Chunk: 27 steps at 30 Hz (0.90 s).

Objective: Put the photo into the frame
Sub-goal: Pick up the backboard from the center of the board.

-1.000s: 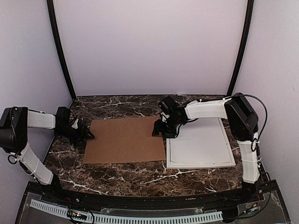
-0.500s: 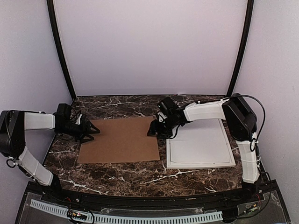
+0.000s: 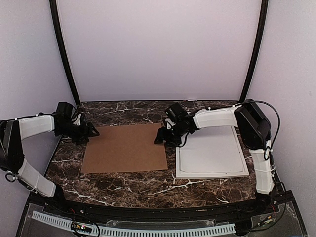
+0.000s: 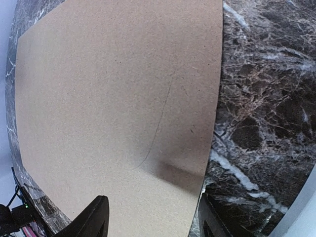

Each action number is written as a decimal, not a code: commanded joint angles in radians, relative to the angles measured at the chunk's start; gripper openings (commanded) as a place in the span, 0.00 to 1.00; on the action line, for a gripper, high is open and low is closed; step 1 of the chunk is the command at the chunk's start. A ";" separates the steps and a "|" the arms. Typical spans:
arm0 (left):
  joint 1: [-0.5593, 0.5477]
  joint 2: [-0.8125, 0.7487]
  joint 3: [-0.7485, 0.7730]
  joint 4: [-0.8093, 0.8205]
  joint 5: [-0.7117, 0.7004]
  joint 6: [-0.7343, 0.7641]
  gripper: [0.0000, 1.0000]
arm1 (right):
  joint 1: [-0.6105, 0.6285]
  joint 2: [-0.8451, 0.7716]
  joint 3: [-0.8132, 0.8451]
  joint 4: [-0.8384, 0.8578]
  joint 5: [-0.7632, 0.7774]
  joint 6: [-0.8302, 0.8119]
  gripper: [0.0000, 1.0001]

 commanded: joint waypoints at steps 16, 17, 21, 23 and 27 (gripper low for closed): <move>0.005 0.216 0.093 -0.127 -0.278 0.127 0.86 | 0.044 0.029 0.026 -0.129 0.141 -0.049 0.66; 0.005 0.219 0.092 -0.128 -0.266 0.127 0.85 | 0.044 0.028 0.024 -0.127 0.138 -0.048 0.66; 0.004 0.223 0.058 -0.110 -0.163 0.107 0.82 | 0.044 0.026 0.014 -0.115 0.128 -0.044 0.66; 0.004 0.218 0.036 -0.097 -0.120 0.097 0.80 | 0.044 0.026 0.012 -0.115 0.128 -0.042 0.66; 0.004 0.214 0.005 -0.079 -0.032 0.090 0.76 | 0.044 0.015 0.001 -0.127 0.138 -0.037 0.66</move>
